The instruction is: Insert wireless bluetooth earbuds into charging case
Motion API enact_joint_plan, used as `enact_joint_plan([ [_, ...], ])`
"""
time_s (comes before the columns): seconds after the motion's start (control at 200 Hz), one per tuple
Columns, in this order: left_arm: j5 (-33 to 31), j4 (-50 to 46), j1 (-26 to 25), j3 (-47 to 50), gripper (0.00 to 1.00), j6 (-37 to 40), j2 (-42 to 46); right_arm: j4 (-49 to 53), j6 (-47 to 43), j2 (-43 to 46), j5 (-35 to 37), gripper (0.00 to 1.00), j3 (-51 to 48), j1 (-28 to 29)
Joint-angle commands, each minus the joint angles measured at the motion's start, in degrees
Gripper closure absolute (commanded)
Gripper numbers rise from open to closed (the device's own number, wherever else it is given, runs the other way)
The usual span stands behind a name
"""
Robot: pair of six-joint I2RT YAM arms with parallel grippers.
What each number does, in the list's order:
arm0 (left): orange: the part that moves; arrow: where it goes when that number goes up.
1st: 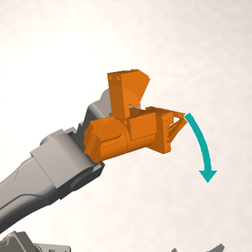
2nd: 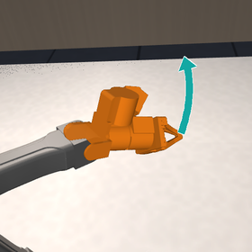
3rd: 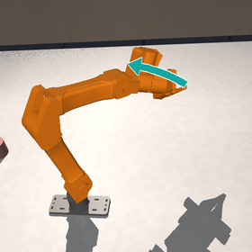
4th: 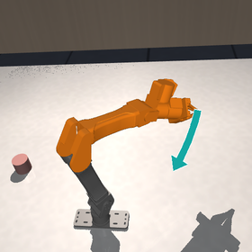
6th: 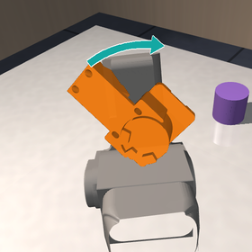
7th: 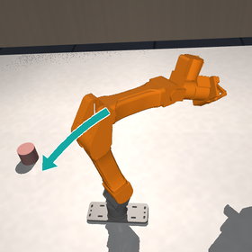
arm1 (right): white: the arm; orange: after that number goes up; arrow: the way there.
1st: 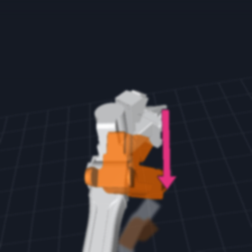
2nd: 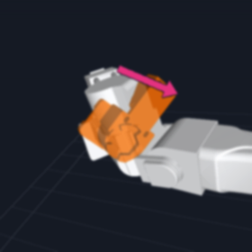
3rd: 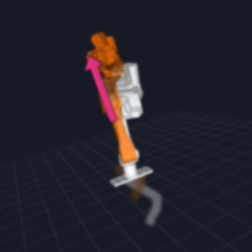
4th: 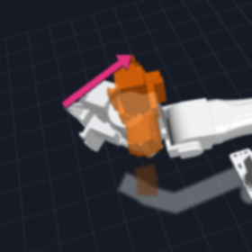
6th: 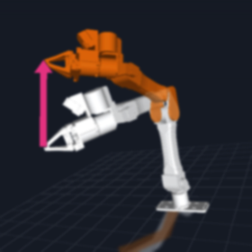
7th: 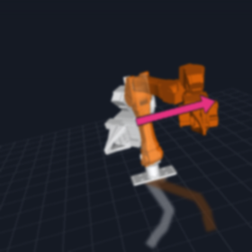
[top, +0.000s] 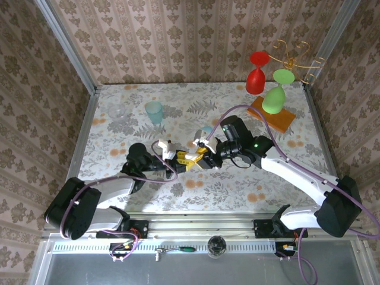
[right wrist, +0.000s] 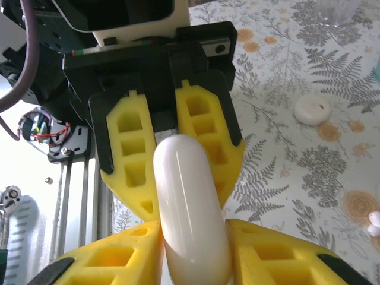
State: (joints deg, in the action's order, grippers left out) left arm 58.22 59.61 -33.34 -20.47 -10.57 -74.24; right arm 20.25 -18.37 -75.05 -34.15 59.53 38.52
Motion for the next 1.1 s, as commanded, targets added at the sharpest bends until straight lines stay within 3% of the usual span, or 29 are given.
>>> enact_joint_plan([
  [0.0, 1.99, 2.70, -0.41, -1.86, 1.00, -0.95, -0.56, -1.67, 0.68, -0.85, -2.06, 0.72, 0.11, 0.11],
  [0.085, 1.30, 3.06, -0.23, -1.44, 0.95, -0.70, -0.60, -0.80, 0.99, -0.22, -1.70, 0.79, -0.25, -0.24],
  [0.235, -3.02, 3.71, 0.88, 0.00, 0.44, 0.86, -0.22, -4.07, 7.11, 2.34, 2.67, 0.83, -3.09, -2.07],
  [0.345, -8.46, 2.81, 1.85, 1.65, 0.26, 4.58, 0.95, -7.95, 16.64, 3.54, 10.55, 0.87, -6.73, -5.61],
  [0.535, -19.66, -13.48, 2.12, 0.84, 0.19, 16.12, 5.48, -13.53, 38.14, 4.03, 19.28, 0.88, -15.47, -16.85],
  [0.685, -25.06, -25.08, 1.54, -1.18, 0.13, 22.29, 8.20, -11.05, 46.04, 2.92, 25.74, 0.88, -20.83, -24.15],
  [0.89, -26.05, -28.82, 1.17, -2.43, 0.05, 23.32, 8.43, -16.17, 55.91, 0.13, 25.54, 0.87, -28.27, -33.09],
  [1.095, -27.32, -29.65, 1.26, -2.78, 0.02, 21.11, 8.84, -19.18, 59.69, -2.12, 27.49, 0.79, -31.39, -36.05],
])
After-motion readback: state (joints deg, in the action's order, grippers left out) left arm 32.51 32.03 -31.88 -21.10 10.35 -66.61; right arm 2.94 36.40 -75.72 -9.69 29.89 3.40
